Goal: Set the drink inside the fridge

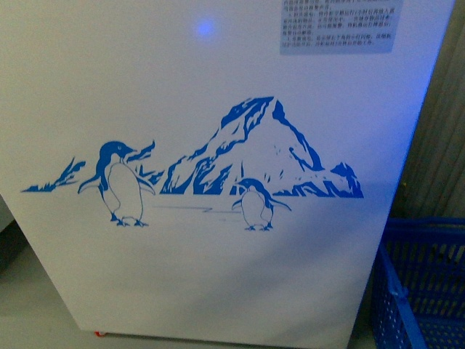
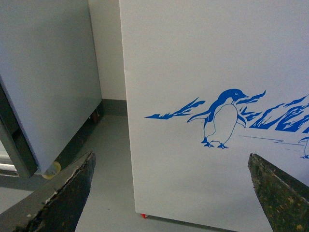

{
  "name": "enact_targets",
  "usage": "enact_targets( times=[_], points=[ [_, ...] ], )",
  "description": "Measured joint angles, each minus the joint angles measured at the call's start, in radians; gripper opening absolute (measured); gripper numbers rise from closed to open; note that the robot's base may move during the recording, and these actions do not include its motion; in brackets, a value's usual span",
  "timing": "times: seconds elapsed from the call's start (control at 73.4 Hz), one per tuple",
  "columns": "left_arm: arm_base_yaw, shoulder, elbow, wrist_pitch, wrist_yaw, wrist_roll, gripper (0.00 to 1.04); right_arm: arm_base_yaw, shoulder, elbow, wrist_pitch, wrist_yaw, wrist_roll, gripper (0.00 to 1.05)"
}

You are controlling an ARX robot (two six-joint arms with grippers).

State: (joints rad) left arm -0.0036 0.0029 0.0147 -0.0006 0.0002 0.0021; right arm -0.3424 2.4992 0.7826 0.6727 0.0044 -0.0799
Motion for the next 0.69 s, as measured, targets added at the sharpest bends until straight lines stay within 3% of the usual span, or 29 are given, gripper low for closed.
enact_targets(
  times=[0.123, 0.286, 0.558, 0.695],
  points=[
    [0.000, 0.000, 0.000, 0.000, 0.000, 0.000, 0.97, 0.011, -0.258, -0.149, -0.034, -0.028, 0.011, 0.37],
    [0.000, 0.000, 0.000, 0.000, 0.000, 0.000, 0.97, 0.026, -0.743, -0.296, -0.245, -0.080, 0.040, 0.37],
    [0.000, 0.000, 0.000, 0.000, 0.000, 0.000, 0.97, 0.047, -1.459, -0.235, -0.628, -0.110, 0.100, 0.37],
    [0.000, 0.000, 0.000, 0.000, 0.000, 0.000, 0.97, 0.097, -1.685, -0.210, -0.729, -0.081, 0.123, 0.37]
  ],
)
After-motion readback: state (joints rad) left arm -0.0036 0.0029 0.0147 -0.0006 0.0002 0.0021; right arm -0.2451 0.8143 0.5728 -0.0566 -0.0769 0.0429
